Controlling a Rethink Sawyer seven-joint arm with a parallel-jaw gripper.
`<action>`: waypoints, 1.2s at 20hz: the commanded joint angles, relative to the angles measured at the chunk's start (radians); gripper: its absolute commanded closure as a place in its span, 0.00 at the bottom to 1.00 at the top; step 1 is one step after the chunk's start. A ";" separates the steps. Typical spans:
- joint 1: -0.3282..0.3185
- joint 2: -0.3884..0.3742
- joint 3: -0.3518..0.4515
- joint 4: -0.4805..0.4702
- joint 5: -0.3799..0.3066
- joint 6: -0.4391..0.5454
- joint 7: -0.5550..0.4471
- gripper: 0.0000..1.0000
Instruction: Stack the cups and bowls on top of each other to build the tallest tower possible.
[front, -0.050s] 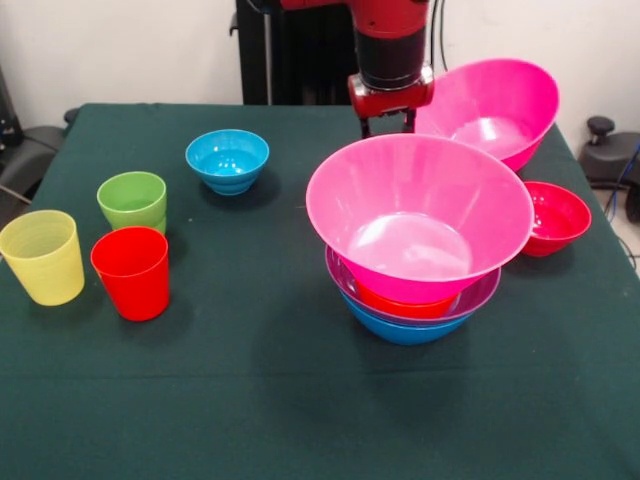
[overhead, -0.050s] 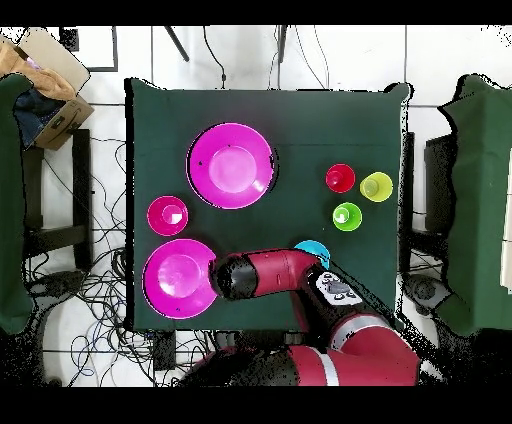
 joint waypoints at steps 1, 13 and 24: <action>-0.009 -0.001 0.120 -0.019 -0.023 0.099 -0.037 0.00; -0.015 -0.165 0.135 -0.023 0.003 0.108 -0.011 0.00; -0.007 -0.233 0.175 -0.097 0.090 0.388 -0.050 0.00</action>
